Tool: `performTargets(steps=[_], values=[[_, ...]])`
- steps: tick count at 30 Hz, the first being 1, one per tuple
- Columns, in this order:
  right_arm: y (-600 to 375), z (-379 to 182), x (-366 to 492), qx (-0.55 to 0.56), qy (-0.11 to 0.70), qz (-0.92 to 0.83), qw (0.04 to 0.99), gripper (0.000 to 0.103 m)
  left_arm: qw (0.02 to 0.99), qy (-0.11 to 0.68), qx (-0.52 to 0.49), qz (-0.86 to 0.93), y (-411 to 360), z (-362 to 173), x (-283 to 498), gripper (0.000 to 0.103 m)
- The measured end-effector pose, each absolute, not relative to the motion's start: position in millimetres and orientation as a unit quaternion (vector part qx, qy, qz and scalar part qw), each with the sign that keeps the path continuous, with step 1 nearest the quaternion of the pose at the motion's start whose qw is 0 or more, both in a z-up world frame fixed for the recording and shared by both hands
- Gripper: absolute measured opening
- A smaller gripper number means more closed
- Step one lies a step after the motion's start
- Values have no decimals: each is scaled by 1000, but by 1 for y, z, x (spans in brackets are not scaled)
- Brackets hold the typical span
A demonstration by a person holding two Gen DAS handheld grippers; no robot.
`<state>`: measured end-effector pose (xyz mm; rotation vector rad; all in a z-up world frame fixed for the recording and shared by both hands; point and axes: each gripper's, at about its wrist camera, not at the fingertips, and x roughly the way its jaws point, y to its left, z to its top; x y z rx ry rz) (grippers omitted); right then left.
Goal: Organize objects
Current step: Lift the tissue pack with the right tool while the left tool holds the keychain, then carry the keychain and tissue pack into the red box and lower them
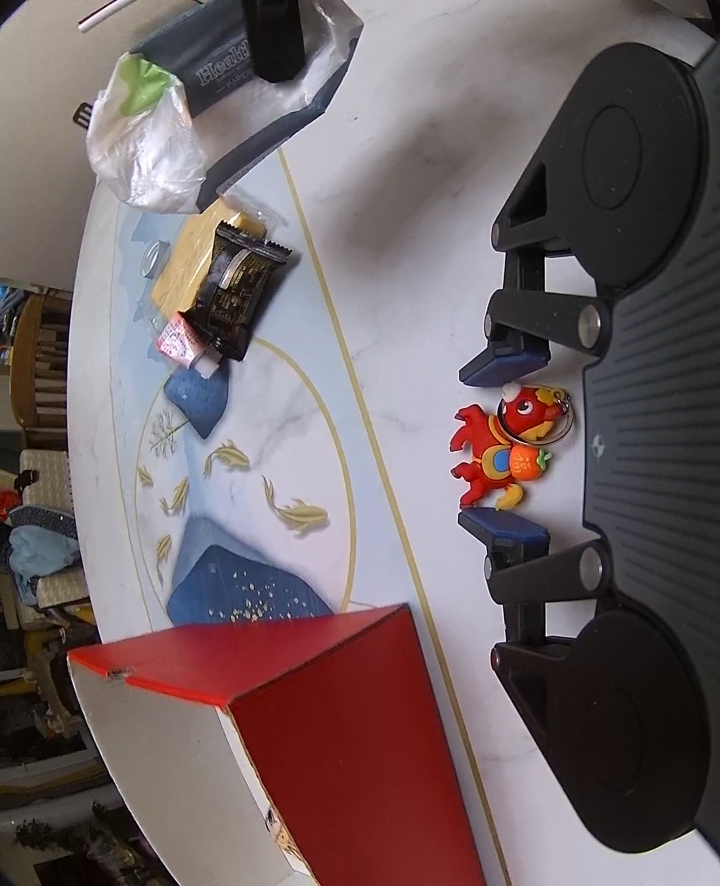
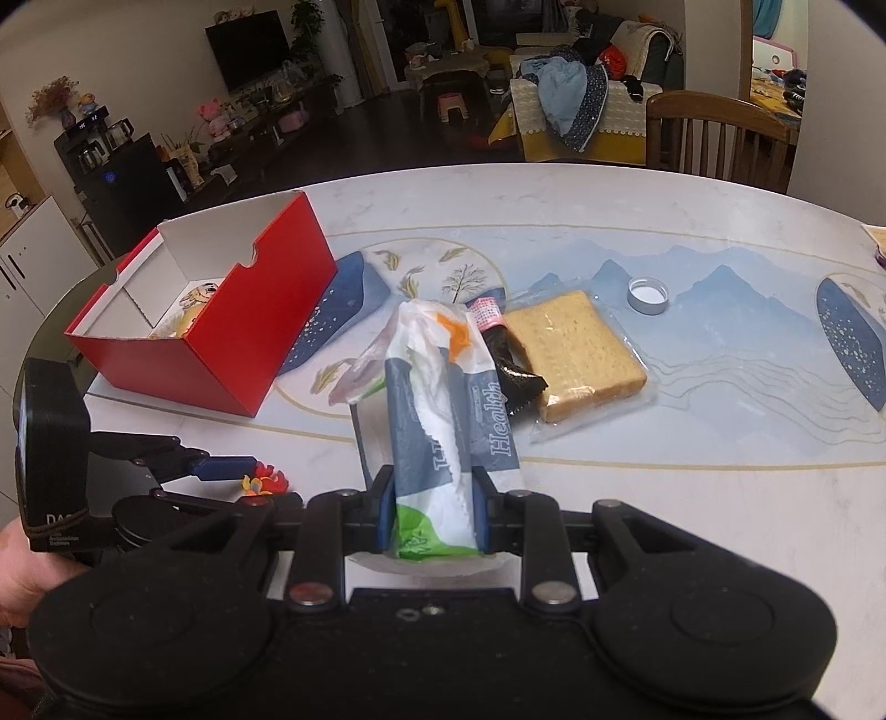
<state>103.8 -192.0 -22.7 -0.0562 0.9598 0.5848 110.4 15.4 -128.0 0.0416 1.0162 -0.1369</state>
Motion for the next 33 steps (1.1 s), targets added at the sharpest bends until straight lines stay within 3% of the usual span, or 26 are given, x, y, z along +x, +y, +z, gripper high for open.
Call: performTargets(steps=[2,3,21,33], values=[[-192,-22,105,-27,455,279,845,26,873,484,14,-61,18,-126,109,46],[-191,-21,105,-27,455,281,845,26,874,483,10,-60,19,-124,107,37],[-149,6,105,-54,438,312,841,26,908,407,-74,-61,64,-65,76,37],[-48,36,118,-92,410,363,832,26,929,356,-80,-57,140,-4,84,37]])
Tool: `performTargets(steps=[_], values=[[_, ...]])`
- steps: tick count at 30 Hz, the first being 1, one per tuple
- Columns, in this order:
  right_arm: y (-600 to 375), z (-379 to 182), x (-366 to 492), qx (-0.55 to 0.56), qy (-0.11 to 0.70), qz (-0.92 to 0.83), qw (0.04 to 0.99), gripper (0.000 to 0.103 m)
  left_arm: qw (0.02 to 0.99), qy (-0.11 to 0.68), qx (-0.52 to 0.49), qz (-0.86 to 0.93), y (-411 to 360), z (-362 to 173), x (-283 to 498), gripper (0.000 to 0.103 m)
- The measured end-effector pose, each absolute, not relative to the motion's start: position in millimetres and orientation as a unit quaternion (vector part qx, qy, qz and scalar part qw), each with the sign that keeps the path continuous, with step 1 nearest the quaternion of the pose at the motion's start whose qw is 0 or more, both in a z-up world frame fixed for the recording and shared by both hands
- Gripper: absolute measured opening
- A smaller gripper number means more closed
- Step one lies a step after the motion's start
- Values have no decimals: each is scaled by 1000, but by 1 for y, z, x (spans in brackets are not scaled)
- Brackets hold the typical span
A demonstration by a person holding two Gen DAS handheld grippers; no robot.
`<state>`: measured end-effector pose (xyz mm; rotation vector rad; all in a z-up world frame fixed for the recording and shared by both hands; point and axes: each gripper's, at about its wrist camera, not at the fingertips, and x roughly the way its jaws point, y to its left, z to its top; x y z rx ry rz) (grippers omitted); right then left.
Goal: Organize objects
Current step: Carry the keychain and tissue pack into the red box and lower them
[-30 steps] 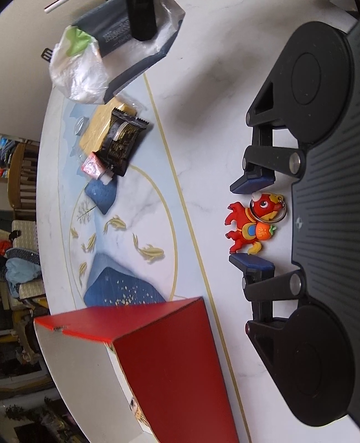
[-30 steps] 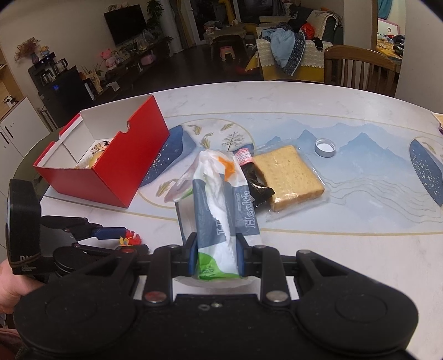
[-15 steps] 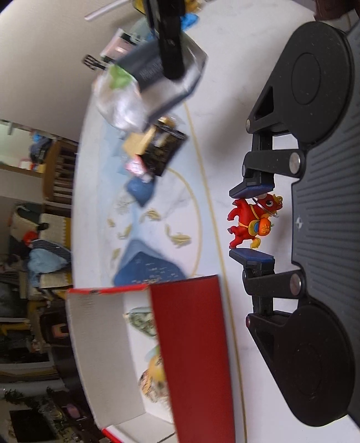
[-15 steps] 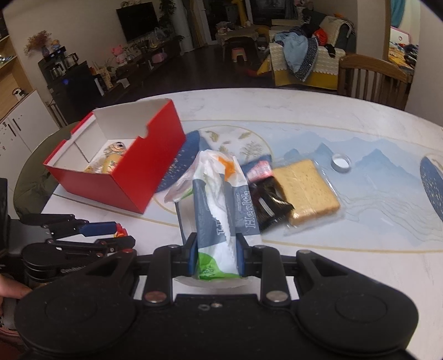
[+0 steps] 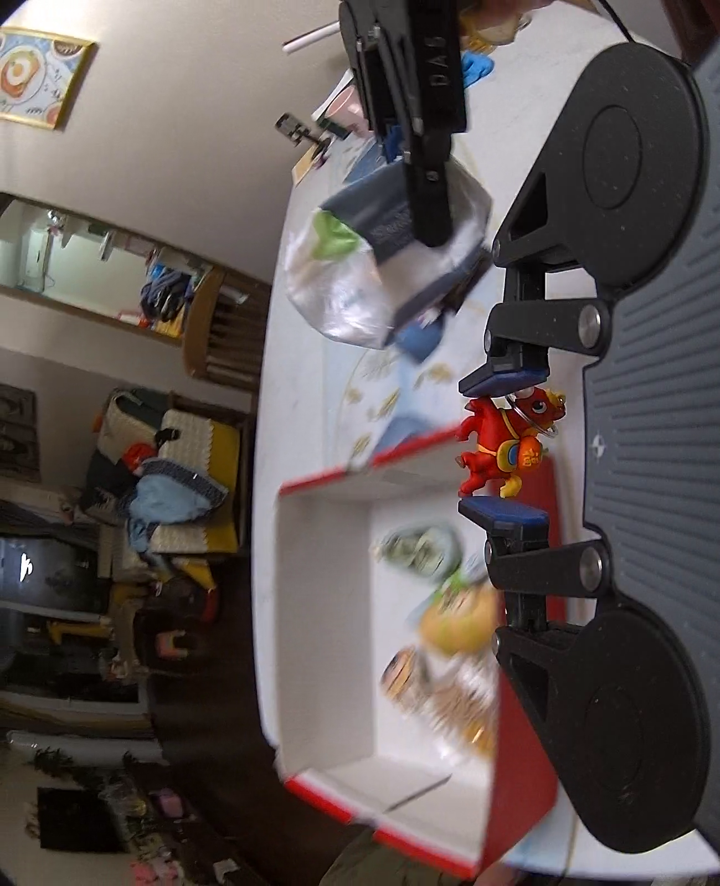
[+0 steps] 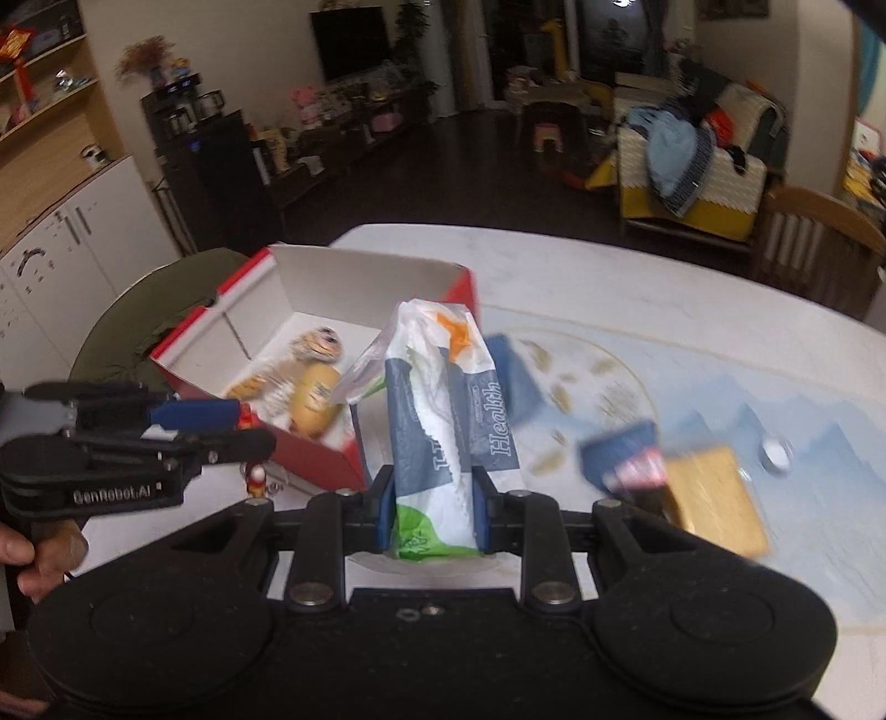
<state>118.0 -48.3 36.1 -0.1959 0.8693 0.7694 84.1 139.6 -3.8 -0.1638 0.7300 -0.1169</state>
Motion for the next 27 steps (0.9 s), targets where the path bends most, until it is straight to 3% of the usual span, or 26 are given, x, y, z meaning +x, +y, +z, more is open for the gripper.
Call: performTargets(steps=[12,27], values=[[64,20,144,-133,415,367,822,26,932,360,-33,-13,230,6,119,37],[141,-44,183,-202,453,312,811,27,896,444,17,-28,274,-50,179,37]])
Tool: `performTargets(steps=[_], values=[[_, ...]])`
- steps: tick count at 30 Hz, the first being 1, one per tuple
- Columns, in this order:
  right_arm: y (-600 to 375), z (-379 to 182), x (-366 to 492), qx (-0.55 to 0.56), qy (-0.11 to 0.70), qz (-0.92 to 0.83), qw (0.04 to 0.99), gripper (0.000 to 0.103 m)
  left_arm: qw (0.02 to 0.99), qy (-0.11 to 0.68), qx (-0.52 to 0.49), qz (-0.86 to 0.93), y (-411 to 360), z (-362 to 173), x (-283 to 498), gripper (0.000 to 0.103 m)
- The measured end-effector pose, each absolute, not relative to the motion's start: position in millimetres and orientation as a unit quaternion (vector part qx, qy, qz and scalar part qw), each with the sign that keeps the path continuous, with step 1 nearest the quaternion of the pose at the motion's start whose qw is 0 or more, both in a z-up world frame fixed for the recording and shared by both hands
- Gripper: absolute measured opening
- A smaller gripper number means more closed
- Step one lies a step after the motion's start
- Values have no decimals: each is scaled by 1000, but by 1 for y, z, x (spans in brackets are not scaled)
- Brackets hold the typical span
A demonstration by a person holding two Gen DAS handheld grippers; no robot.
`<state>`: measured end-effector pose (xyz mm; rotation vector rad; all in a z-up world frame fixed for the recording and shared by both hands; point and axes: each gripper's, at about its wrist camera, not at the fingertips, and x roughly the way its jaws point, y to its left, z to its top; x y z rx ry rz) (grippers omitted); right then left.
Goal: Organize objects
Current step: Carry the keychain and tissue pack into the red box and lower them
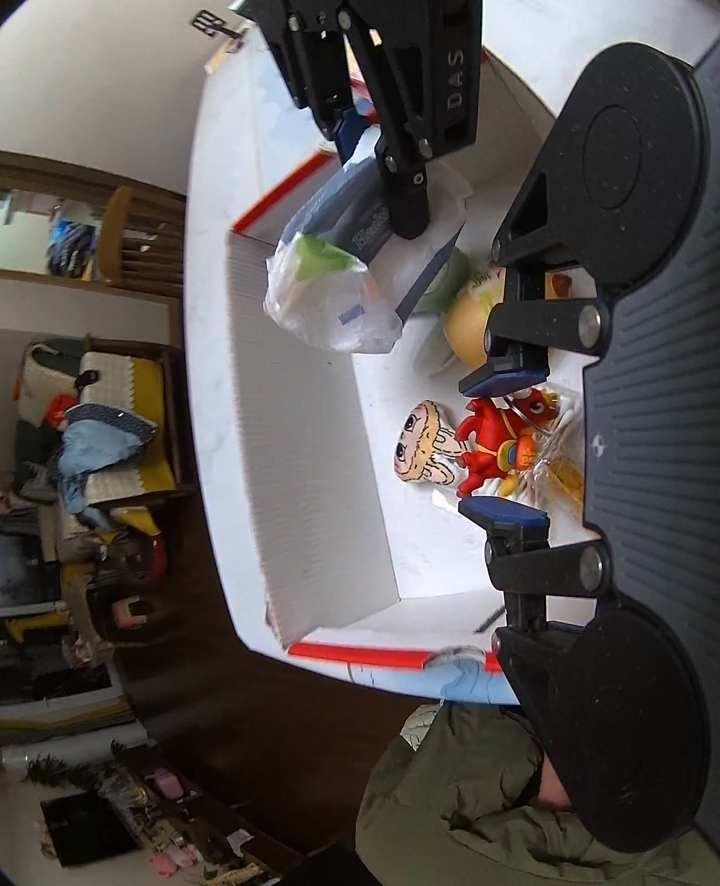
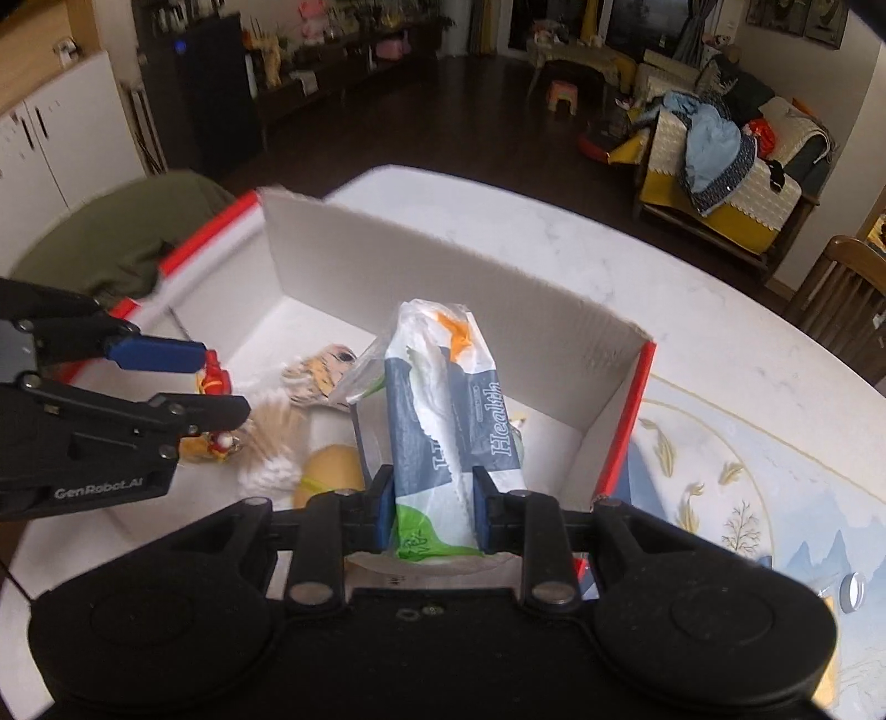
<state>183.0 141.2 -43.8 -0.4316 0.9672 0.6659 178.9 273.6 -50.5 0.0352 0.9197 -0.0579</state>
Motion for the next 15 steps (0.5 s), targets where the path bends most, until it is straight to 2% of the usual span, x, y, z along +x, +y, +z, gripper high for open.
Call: performTargets(steps=[10,15], values=[[151,-66,186,-223,463,301,803,31,875,480,41,-41,265,-77,197,36],[144,-61,184,-216,459,312,803,43,870,491,33,-40,265,-83,199,37]])
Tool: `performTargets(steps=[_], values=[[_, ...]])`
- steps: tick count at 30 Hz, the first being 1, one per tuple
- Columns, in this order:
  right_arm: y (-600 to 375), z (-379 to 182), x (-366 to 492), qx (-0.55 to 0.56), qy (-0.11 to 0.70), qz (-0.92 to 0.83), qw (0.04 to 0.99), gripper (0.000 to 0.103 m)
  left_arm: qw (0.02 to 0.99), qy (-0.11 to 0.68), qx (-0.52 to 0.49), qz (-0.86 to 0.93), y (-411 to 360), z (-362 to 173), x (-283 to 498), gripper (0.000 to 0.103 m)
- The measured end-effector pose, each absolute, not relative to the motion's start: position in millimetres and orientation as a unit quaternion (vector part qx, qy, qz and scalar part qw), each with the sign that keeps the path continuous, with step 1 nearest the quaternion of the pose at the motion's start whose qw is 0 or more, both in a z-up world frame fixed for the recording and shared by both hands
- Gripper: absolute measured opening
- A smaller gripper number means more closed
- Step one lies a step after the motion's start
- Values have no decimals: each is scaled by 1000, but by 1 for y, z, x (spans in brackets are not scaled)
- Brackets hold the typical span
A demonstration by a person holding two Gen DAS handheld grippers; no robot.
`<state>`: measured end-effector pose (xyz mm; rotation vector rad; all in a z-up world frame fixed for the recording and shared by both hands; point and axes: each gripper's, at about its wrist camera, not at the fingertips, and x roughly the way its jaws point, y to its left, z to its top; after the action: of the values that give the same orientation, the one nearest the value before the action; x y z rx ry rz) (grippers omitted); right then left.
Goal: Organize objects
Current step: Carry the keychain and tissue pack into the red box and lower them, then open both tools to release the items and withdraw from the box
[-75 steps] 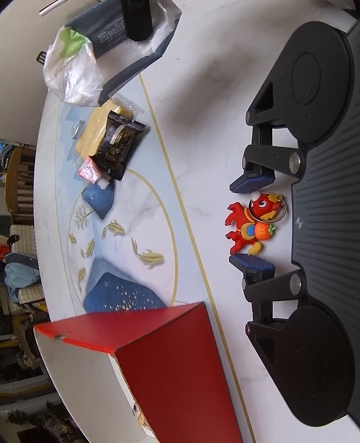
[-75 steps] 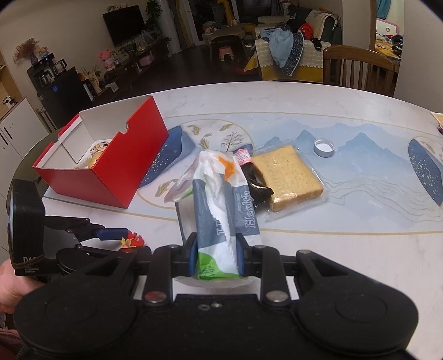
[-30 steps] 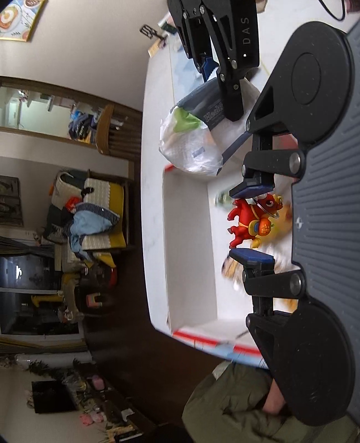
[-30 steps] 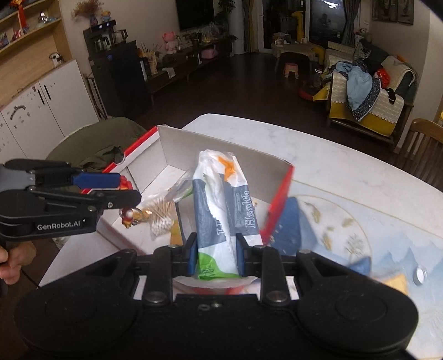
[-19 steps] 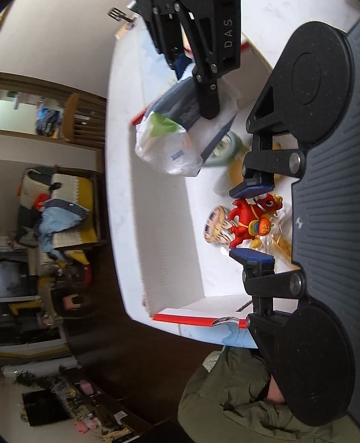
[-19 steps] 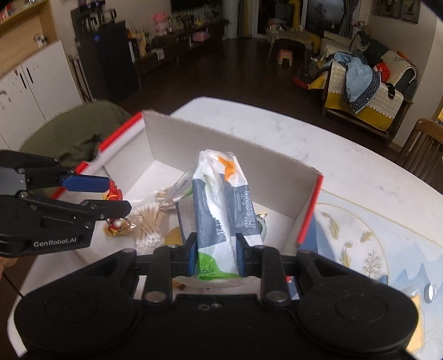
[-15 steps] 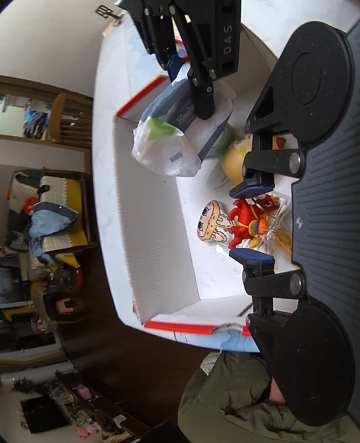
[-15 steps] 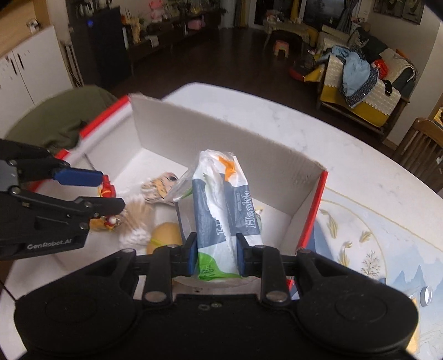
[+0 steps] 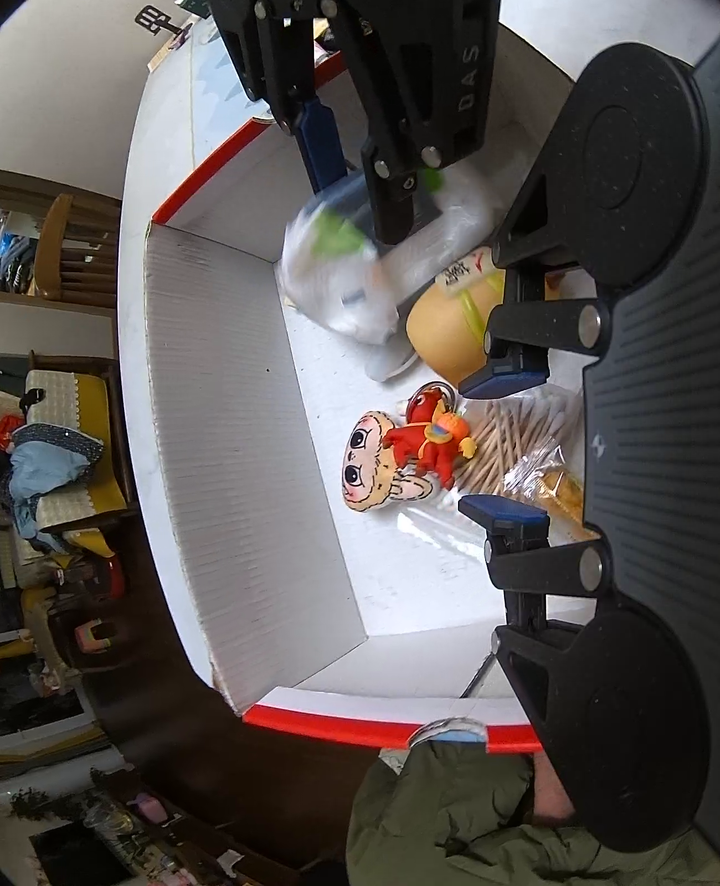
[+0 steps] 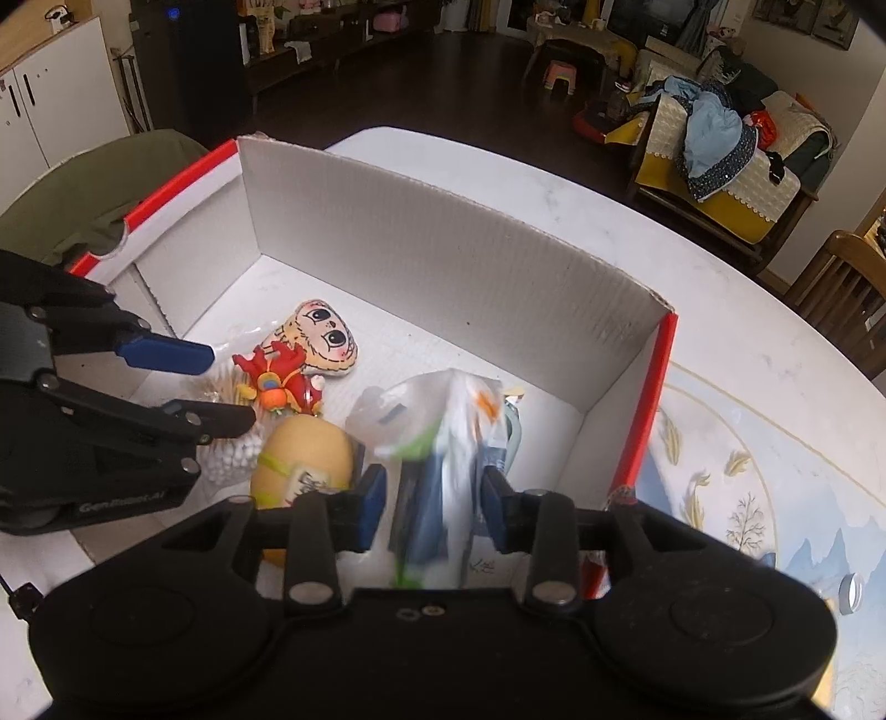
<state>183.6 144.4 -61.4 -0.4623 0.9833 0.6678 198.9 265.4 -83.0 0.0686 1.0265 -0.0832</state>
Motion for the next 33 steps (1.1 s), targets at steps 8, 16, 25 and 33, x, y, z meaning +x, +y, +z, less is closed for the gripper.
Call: performTargets(steps=[8,16,25,33], values=[[124,-44,175,-191,448,329,809,51,877,479,13,-40,262,-79,195,42],[94,-23,163,-165,425,347,820,64,888,459,11,-35,250,-62,180,52],[55,4,148,-127,400,369,829,74,905,425,-1,-38,230,-32,160,64],[3,25,135,-116,374,380,838,85,915,400,-10,-50,192,-9,146,69]])
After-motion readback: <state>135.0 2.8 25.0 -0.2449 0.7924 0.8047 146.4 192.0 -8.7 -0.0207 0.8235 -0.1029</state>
